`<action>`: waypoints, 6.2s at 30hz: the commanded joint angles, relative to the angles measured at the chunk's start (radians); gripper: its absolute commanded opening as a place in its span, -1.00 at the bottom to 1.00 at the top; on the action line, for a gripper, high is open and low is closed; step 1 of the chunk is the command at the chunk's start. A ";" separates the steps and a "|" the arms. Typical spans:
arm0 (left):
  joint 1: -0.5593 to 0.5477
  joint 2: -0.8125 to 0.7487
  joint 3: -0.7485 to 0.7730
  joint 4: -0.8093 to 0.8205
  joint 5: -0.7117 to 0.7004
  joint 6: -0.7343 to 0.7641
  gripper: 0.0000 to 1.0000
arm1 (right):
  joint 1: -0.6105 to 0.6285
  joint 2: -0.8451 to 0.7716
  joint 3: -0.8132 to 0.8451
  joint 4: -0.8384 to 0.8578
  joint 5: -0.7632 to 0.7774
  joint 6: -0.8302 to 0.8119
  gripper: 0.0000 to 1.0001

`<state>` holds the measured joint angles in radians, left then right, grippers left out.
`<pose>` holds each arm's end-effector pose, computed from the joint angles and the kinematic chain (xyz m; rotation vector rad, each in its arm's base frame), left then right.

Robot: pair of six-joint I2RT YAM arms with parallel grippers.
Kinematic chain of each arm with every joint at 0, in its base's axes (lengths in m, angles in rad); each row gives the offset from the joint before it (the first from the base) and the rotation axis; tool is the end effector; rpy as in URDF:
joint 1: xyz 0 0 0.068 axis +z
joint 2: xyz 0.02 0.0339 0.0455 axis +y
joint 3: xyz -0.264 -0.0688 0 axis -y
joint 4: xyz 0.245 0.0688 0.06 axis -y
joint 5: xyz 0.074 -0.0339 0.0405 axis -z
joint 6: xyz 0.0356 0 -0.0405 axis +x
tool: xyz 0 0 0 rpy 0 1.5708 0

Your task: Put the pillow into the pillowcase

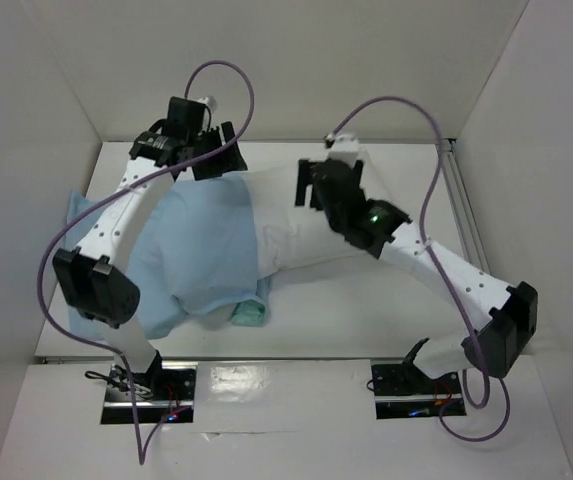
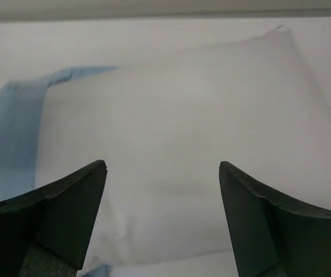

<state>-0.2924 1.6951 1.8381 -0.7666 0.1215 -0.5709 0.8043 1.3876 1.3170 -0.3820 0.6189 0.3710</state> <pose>0.3583 -0.1124 0.4059 -0.2436 2.2447 -0.6086 0.2321 0.2113 0.3706 -0.0372 1.9377 0.1536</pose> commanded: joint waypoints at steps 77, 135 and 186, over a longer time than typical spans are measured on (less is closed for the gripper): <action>-0.162 0.209 0.490 -0.131 0.304 0.085 -1.00 | -0.478 0.085 0.306 -0.055 -0.834 -0.057 -1.00; -0.330 0.097 0.518 -0.008 0.401 -0.128 -1.00 | -0.390 -0.140 0.309 -0.107 -0.700 -0.057 -1.00; 0.131 -0.333 -0.773 0.395 0.148 -0.139 0.90 | -0.274 -0.063 0.234 -0.331 -0.360 -0.157 1.00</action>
<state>-0.1688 1.2922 1.2598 -0.5430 0.1310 -0.6197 0.4789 1.2377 1.4845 -0.6331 0.2859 0.3347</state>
